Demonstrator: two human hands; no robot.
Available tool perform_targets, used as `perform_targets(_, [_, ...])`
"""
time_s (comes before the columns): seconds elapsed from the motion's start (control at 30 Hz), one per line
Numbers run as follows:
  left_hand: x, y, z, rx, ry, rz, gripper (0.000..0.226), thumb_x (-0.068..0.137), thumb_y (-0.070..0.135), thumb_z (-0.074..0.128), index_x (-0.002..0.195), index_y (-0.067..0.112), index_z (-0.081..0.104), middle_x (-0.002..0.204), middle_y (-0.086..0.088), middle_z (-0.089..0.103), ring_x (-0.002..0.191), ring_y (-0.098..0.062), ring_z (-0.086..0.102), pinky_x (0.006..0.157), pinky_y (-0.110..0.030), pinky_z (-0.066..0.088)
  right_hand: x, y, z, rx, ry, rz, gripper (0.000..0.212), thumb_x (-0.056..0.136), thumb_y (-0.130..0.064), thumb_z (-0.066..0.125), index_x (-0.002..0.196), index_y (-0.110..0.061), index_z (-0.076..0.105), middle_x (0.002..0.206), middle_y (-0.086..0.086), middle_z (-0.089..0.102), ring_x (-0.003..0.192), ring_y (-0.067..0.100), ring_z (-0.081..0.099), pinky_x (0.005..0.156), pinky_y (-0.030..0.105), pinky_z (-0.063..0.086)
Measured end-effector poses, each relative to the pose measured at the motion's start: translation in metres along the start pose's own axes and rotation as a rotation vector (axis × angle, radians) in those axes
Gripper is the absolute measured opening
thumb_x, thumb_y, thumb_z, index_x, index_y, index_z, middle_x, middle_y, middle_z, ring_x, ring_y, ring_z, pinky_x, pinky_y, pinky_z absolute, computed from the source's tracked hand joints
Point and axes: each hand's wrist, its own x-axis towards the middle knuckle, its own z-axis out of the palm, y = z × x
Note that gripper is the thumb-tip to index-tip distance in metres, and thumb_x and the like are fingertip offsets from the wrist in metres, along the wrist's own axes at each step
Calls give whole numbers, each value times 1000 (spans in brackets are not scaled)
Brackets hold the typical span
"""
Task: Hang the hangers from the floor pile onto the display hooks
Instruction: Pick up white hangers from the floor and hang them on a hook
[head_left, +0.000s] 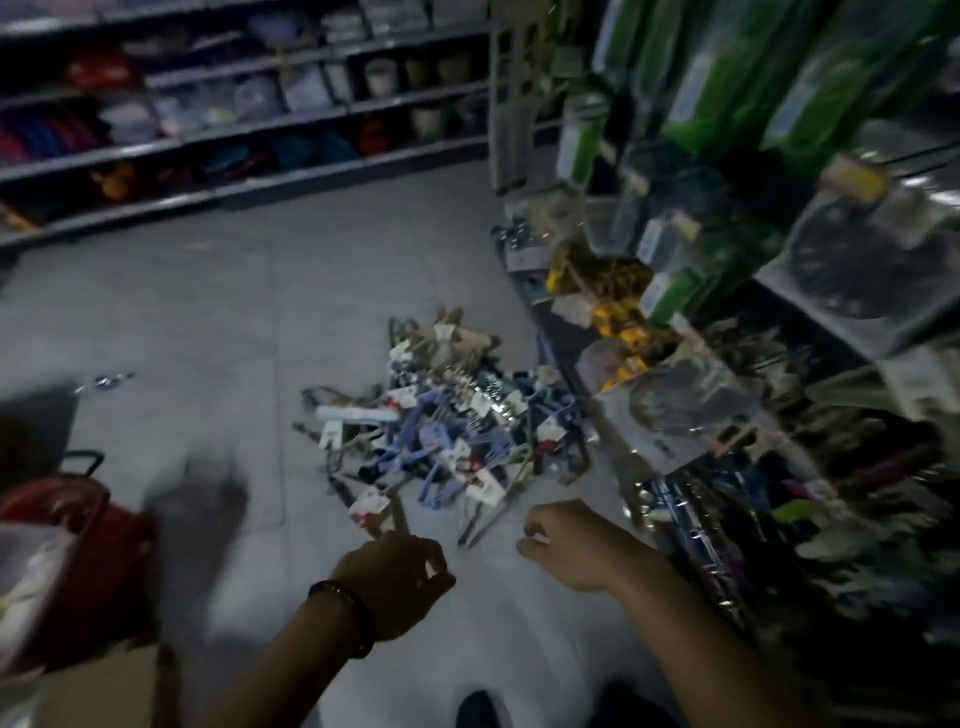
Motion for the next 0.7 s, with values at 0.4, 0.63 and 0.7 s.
perform_targets(0.4, [230, -123, 21, -415, -100, -287, 22, 105, 45, 53, 120, 39, 67, 120, 14, 71, 103, -2, 66, 93, -24, 56, 329, 42, 4, 57, -151, 40, 19, 101, -38, 58, 100, -20, 63, 102, -2, 67, 91, 13, 62, 81, 33, 54])
perform_targets(0.63, [447, -174, 103, -541, -142, -340, 29, 106, 39, 51, 127, 26, 67, 125, 3, 72, 112, -16, 67, 99, -34, 55, 578, 119, 49, -171, -288, 7, 13, 97, -34, 62, 95, -21, 60, 82, -6, 57, 83, 20, 61, 61, 29, 45])
perform_targets(0.7, [500, -193, 141, -579, -174, -392, 30, 106, 41, 51, 127, 26, 67, 127, 0, 71, 113, -17, 66, 100, -36, 55, 638, 140, 73, -263, -303, -16, 14, 95, -30, 65, 96, -16, 62, 90, 3, 65, 86, 25, 64, 73, 35, 54])
